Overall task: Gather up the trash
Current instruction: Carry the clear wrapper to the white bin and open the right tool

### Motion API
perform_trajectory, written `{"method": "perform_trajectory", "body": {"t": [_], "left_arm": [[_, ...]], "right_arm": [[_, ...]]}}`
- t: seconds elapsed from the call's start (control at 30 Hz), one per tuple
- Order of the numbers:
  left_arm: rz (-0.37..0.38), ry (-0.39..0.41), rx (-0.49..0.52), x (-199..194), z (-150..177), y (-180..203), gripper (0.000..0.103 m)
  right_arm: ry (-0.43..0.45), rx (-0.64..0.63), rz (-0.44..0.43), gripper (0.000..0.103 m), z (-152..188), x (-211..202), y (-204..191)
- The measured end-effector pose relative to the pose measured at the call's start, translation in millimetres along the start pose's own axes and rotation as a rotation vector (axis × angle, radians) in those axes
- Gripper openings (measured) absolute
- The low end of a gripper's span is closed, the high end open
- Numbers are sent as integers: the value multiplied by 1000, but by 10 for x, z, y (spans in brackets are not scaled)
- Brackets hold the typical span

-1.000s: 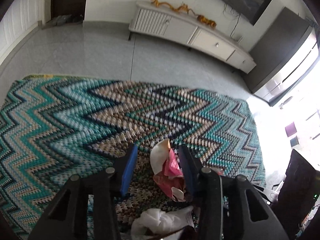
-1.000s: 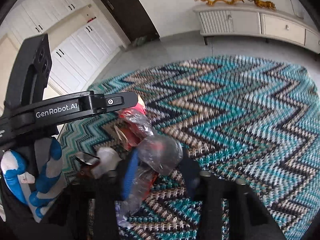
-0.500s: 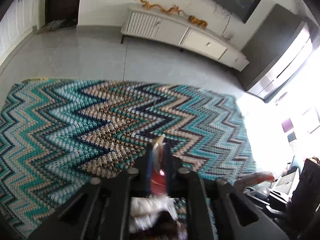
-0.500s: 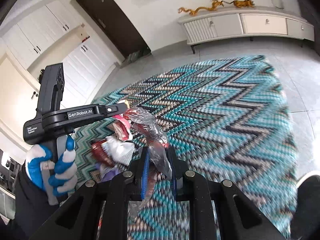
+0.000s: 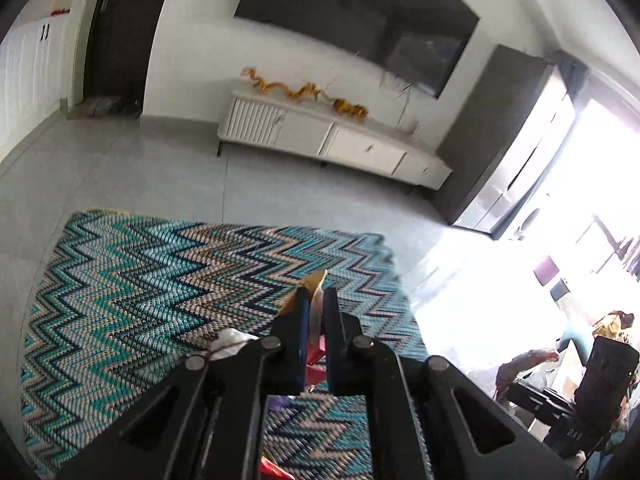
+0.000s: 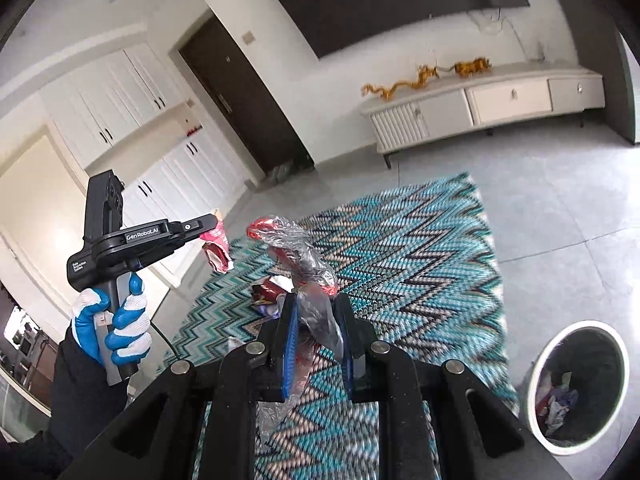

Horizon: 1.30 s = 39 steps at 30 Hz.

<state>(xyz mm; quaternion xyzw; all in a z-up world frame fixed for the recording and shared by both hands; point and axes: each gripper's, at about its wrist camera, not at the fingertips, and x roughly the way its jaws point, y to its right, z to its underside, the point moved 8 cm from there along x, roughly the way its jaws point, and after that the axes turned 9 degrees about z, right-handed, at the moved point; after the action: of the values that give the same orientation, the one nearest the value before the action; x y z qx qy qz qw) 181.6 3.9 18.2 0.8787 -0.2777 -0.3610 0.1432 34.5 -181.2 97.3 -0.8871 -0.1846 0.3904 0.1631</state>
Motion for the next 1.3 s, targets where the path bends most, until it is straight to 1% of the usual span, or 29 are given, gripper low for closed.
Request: {"method": "perform_trajectory", "body": {"t": [0.23,0.43,0.57,0.7,0.83,0.9,0.97,1.03,1.13,1.17,1.3], "left_arm": [[47,63,90,-477,15,721,6],[101,105,181,-743,24,1425,6],[144,110,232,-769,46,1872,6],[187,85,280,-599,102,2302,6],[225,28,327,-230,237,2715,6],[244,-24,342,70,340,2902,6],[248,-74,356,380,451,3032,6],[244,-122,367,679,572,3117,6],[243,-221,366,1240,821,3182,6],[244,-243,366,1381,891,3182,6],[245,-351,366,2069,1209,3209,7]], "right_arm": [[130,26,38,17,54,-938,205],[222,55,79,17,84,-1521,419],[278,78,111,17,92,-1844,617],[316,114,157,17,75,-2041,896],[323,153,225,17,97,-2093,1240],[313,180,248,17,108,-2030,1430],[299,214,272,17,132,-1947,1667],[281,248,291,17,171,-1854,1910],[250,306,312,17,237,-1691,2241],[232,333,322,17,269,-1594,2411],[171,404,349,17,391,-1278,2853]]}}
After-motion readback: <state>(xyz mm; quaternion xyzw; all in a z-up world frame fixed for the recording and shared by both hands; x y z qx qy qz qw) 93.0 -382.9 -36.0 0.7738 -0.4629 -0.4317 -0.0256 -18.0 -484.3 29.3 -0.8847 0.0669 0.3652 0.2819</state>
